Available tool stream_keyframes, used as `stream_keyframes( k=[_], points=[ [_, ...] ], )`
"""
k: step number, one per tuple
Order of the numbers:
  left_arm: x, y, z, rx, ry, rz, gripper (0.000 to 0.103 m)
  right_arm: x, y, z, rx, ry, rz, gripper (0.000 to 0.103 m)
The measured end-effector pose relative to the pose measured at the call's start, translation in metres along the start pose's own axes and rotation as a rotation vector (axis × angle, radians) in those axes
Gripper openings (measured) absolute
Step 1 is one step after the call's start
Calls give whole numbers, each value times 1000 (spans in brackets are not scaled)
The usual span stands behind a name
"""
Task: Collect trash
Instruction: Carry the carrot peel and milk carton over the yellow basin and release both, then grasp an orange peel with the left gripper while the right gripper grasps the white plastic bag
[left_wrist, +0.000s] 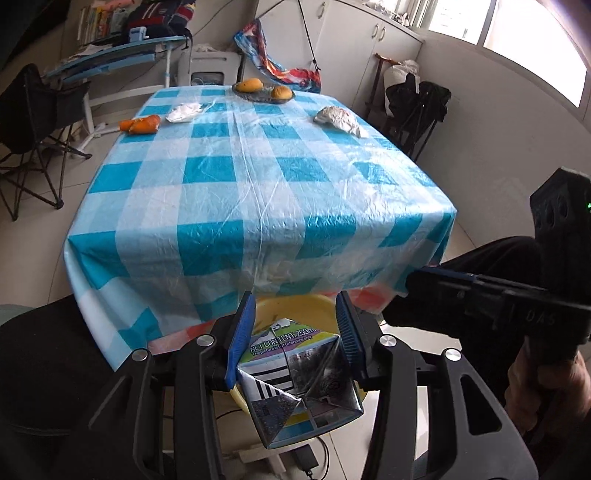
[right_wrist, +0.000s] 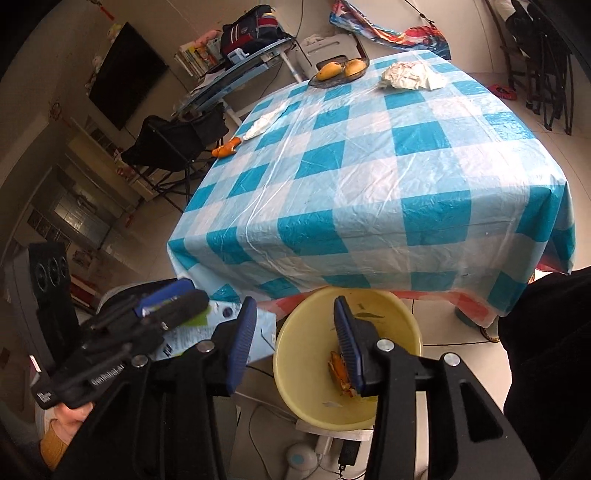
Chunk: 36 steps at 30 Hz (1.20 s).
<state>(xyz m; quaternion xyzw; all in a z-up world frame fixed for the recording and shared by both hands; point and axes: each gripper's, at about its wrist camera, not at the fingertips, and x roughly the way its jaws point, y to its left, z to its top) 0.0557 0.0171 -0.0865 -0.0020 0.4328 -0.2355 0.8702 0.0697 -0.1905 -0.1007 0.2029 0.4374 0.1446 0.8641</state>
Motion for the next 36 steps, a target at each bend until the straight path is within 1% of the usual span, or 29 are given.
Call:
stream_keyframes(
  k=[1, 3, 6, 11, 13, 19, 20, 23, 25, 29, 36],
  points=[
    [0, -1, 0, 4, 2, 0, 43, -1, 0, 0, 2, -7, 0, 48],
    [-3, 1, 1, -3, -14, -1, 44, -1, 0, 0, 1, -12, -2, 51],
    [-4, 9, 1, -26, -24, 8, 51, 2, 3, 0, -10, -7, -8, 51],
    [-4, 15, 2, -44, -32, 19, 54, 4, 8, -2, -35, -10, -28, 56],
    [-5, 16, 3, -42, -41, 29, 59, 6, 8, -2, -40, -10, -37, 57],
    [-5, 19, 4, -50, -56, 54, 68, 9, 10, -2, -52, -10, -56, 58],
    [-6, 20, 5, -54, -60, 57, 68, 9, 11, -2, -56, -12, -57, 58],
    [-11, 27, 10, -77, -86, 74, 72, 9, 15, 2, -79, -23, -55, 58],
    [-14, 37, 17, -110, -116, 99, 76, 12, 18, 10, -96, -25, -52, 58],
    [-14, 61, 39, -183, -154, 151, 76, 20, 20, 35, -114, -35, -47, 58],
    [3, 106, 95, -269, -204, 244, 76, 42, 32, 95, -163, -72, -40, 58]
  ],
)
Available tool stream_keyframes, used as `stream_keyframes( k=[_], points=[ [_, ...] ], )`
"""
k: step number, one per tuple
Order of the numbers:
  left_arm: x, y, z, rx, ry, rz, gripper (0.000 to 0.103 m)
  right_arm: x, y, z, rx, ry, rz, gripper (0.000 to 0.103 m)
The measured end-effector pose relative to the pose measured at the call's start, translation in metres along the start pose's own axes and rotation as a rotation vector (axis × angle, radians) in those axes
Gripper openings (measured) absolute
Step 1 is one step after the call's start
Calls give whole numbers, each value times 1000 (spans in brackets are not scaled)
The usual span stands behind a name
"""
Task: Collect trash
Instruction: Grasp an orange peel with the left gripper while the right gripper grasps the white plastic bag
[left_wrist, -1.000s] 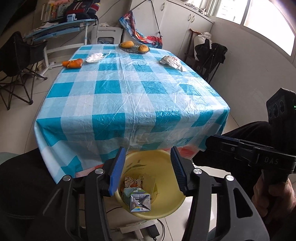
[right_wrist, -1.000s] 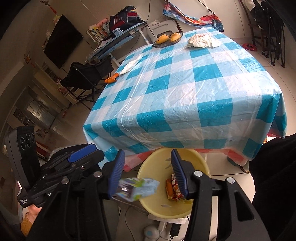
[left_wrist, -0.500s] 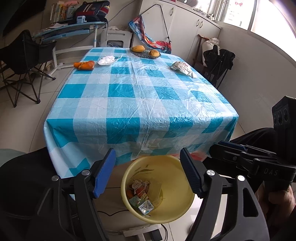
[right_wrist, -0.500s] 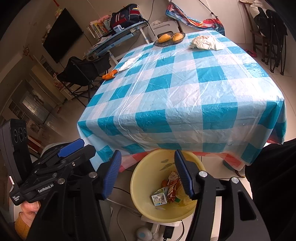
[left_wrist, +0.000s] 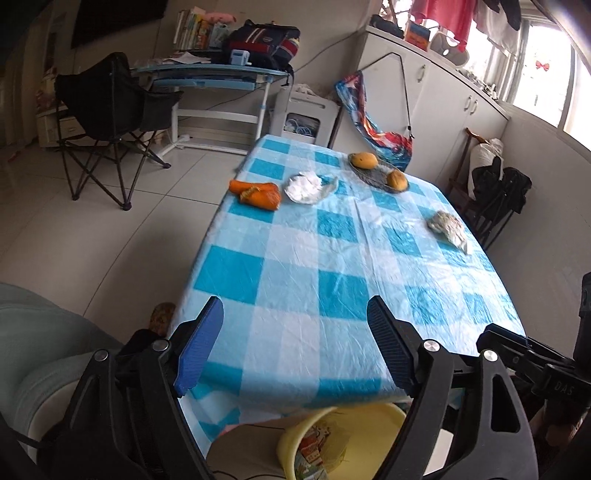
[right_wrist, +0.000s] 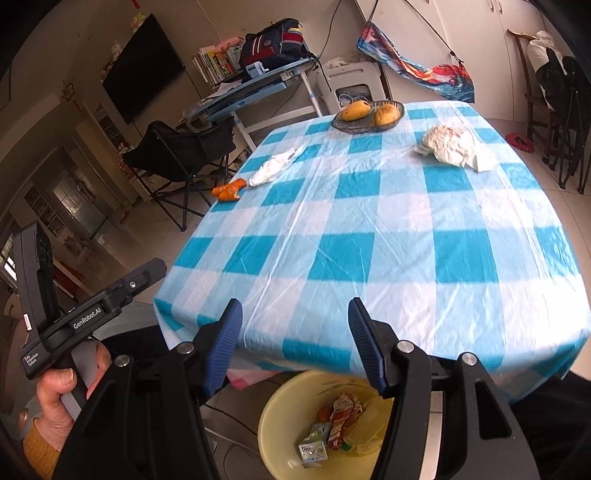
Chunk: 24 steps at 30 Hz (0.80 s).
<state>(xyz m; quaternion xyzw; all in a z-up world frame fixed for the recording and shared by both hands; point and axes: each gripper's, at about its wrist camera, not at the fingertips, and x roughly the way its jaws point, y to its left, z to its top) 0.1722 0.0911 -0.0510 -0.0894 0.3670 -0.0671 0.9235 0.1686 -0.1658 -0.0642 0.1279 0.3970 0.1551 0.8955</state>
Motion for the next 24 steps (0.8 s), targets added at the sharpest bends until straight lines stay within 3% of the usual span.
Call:
stream_keyframes(
  k=[5, 10, 15, 20, 24],
  points=[
    [42, 19, 40, -59, 3, 54, 76, 9, -18, 43, -24, -65, -79, 58],
    [88, 24, 68, -44, 27, 99, 76, 17, -59, 79, -26, -101, -202, 59],
    [127, 23, 85, -12, 59, 131, 77, 38, -98, 106, -26, -77, -305, 65],
    [154, 19, 93, -6, 78, 152, 76, 68, -123, 123, -10, -41, -351, 67],
    [165, 22, 99, -29, 98, 154, 76, 78, -136, 126, 37, -24, -333, 67]
  ],
)
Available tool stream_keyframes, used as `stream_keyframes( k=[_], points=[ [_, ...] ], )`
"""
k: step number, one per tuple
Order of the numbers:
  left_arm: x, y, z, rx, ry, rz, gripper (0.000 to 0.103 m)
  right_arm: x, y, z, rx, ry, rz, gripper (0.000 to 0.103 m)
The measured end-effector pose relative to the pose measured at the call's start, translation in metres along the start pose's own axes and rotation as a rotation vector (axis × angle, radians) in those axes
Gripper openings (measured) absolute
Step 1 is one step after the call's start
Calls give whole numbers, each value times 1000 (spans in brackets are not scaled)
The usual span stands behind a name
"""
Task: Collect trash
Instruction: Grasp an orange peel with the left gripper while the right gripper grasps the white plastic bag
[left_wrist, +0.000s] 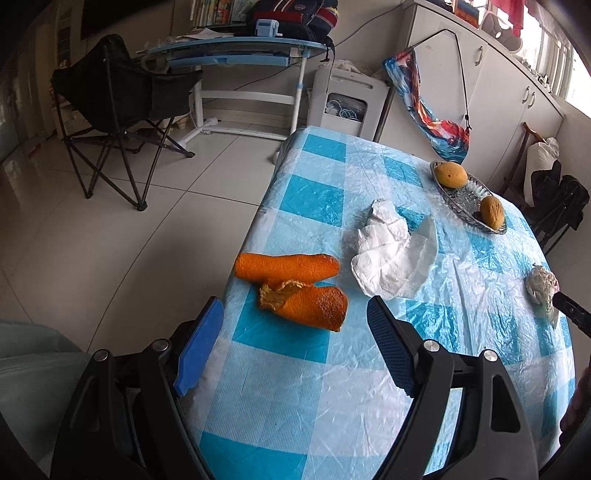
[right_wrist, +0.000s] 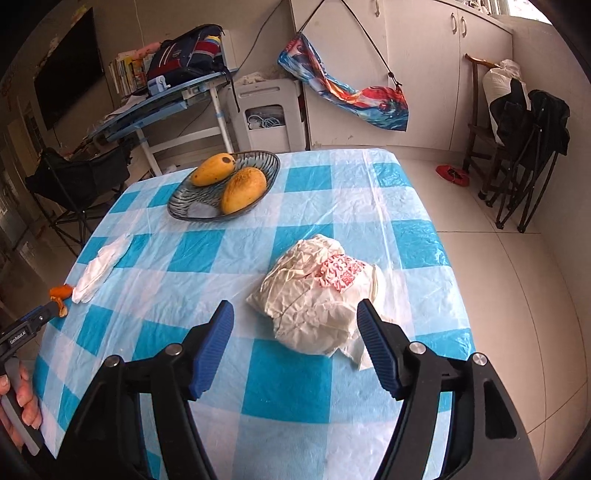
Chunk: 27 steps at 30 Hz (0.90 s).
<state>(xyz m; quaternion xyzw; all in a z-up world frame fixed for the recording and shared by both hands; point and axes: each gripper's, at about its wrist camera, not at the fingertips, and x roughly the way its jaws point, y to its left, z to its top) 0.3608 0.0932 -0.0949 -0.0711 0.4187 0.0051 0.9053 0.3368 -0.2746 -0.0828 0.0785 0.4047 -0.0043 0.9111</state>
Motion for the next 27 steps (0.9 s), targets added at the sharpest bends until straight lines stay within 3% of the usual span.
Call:
stream_keyframes(
  k=[2, 4, 7, 10, 22, 25, 27],
  points=[
    [6, 2, 2, -9, 20, -10, 65, 2, -1, -1, 8, 12, 8, 60],
    [6, 1, 1, -5, 19, -2, 48, 4, 2, -3, 2, 33, 13, 38],
    [6, -2, 0, 12, 23, -14, 39, 10, 3, -6, 2, 66, 30, 13],
    [0, -2, -5, 17, 20, -48, 32, 9, 8, -9, -13, 65, 47, 4],
    [-53, -27, -49, 69, -12, -260, 30, -42, 51, -37, -83, 24, 197, 1],
    [-64, -31, -62, 71, -10, -271, 30, -54, 54, -38, -107, 4, 196, 1],
    [-65, -28, -70, 63, 2, -273, 30, -56, 45, -33, -90, -28, 141, 6]
  ],
)
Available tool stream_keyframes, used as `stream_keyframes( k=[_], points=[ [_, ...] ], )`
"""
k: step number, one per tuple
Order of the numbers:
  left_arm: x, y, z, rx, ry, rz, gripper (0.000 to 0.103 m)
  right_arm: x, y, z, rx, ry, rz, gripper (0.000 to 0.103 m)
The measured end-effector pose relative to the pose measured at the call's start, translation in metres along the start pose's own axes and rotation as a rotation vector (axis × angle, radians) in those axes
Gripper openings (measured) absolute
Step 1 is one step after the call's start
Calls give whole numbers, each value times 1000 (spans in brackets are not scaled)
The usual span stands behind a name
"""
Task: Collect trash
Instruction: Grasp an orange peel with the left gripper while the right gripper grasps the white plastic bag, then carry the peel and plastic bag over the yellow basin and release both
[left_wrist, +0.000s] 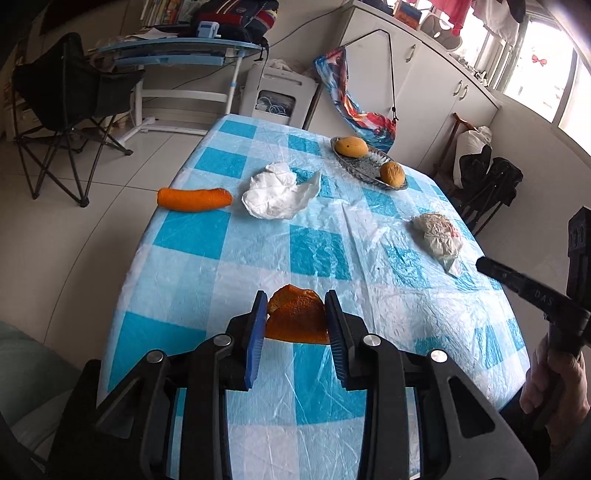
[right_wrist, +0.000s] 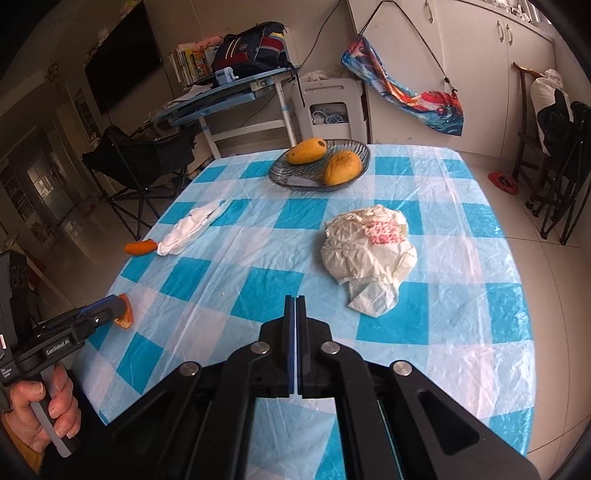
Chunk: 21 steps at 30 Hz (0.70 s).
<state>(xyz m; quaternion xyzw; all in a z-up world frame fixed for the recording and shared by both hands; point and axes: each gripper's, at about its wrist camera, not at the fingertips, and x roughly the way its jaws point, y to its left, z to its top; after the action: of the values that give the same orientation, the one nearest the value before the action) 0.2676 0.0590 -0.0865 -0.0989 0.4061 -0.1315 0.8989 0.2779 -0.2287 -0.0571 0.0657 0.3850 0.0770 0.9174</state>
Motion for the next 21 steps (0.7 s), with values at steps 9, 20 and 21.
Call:
stream_keyframes(
  k=[9, 20, 21],
  points=[
    [0, -7, -20, 17, 22, -28, 30, 66, -39, 46, 79, 13, -108, 82],
    [-15, -17, -25, 25, 4, -72, 30, 17, -5, 5, 48, 54, 98, 17],
    [-20, -17, -29, 19, 2, -77, 30, 5, 2, 0, 45, 52, 125, 17]
  ],
)
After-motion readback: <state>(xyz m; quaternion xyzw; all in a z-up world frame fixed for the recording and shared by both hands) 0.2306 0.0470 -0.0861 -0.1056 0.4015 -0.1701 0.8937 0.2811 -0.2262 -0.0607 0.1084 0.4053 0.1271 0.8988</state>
